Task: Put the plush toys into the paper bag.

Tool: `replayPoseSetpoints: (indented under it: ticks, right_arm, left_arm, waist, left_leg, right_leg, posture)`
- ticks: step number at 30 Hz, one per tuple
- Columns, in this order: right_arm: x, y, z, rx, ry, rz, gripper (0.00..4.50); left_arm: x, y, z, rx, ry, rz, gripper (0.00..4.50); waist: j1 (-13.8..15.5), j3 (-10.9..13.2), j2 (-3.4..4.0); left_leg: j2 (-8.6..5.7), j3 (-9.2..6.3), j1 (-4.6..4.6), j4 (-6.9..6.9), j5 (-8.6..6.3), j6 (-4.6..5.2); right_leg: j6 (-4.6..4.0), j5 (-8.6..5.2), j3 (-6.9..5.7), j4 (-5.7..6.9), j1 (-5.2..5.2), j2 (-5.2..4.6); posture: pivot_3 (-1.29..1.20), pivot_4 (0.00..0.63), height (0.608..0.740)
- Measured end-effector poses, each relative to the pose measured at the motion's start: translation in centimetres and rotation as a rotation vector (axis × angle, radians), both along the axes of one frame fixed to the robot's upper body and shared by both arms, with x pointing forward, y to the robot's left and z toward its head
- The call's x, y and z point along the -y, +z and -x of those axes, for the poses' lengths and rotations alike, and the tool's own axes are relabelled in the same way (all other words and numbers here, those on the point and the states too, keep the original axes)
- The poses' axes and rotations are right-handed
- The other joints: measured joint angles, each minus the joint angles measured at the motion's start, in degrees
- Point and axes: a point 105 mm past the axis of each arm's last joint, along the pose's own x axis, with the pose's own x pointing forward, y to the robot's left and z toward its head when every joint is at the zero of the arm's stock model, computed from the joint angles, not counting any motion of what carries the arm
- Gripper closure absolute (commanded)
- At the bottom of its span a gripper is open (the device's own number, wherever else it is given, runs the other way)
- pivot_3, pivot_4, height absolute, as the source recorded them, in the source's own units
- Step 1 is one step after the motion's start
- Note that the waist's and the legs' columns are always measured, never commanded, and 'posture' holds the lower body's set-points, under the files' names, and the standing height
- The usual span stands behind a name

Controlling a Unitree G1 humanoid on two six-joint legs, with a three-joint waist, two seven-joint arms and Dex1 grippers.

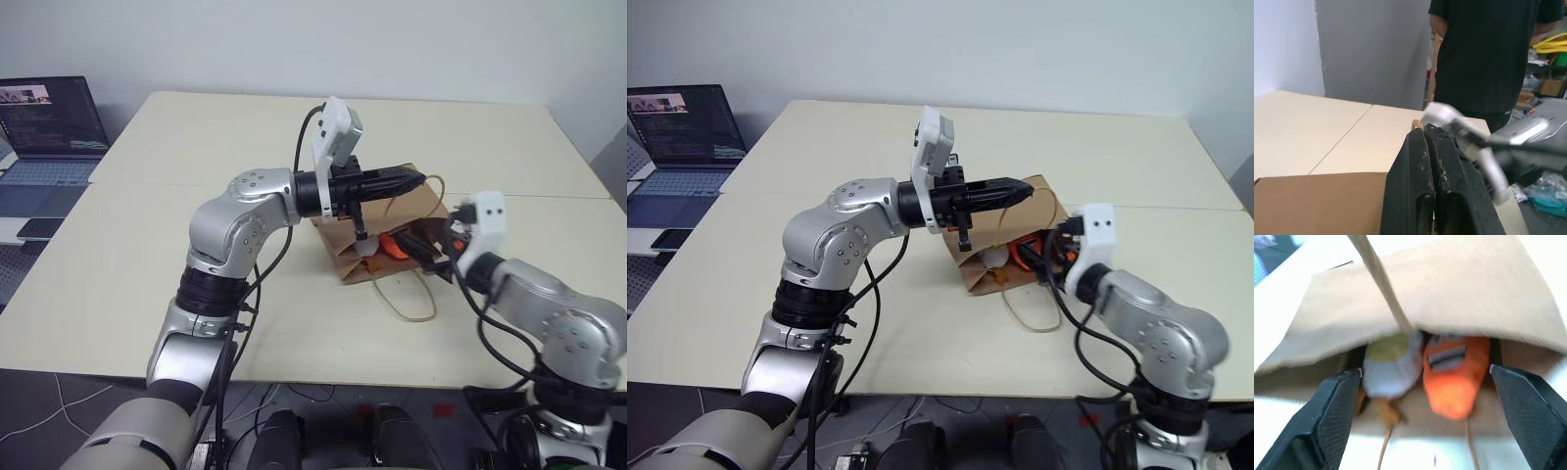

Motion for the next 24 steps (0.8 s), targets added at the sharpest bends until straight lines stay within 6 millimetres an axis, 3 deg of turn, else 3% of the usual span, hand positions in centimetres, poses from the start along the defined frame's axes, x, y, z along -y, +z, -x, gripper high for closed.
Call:
replayPoseSetpoints:
  ticks: [5, 11, 18, 24]
  right_arm:
    - [2.7, -1.9, 3.3, -0.11, 0.04, -0.058, 0.08]
    - [4.9, -3.7, 5.1, -0.232, 0.005, -0.156, 0.08]
    - [4.6, -5.5, 6.7, -0.315, -0.014, -0.229, 0.08]
    - [3.0, -5.8, 5.1, -0.303, -0.081, -0.399, 0.08]
  left_arm:
    - [-0.1, -0.2, -0.4, -0.008, 0.013, 0.0, 4.5]
    - [-0.1, 0.9, -1.7, 0.024, 0.049, 0.018, 4.5]
    - [-0.7, 1.8, -2.8, 0.049, 0.089, 0.042, 4.5]
    - [-0.8, 2.1, -2.9, 0.063, 0.096, 0.047, 4.5]
  waist:
    - [-0.1, 0.0, 0.0]
    - [-0.2, 0.0, 0.0]
    - [-0.2, 0.0, 0.0]
    - [-0.2, 0.0, 0.0]
  left_leg:
    - [0.01, 0.06, 0.03, 0.01, 0.0, 0.0]
    - [0.01, 0.1, 0.07, 0.01, 0.01, 0.03]
    - [0.02, 0.11, 0.05, 0.01, 0.02, 0.03]
    - [0.03, 0.12, 0.06, 0.01, 0.02, 0.02]
  right_leg:
    - [0.0, 0.0, 0.03, 0.01, 0.02, 0.01]
    - [0.01, 0.0, 0.07, 0.05, 0.03, 0.04]
    - [0.02, -0.01, 0.08, 0.03, 0.03, 0.04]
    - [0.02, -0.01, 0.09, 0.03, 0.02, 0.06]
  posture:
    - [0.0, 0.15, 0.74]
    - [0.0, 0.15, 0.74]
    - [0.0, 0.15, 0.74]
    - [0.0, 0.15, 0.74]
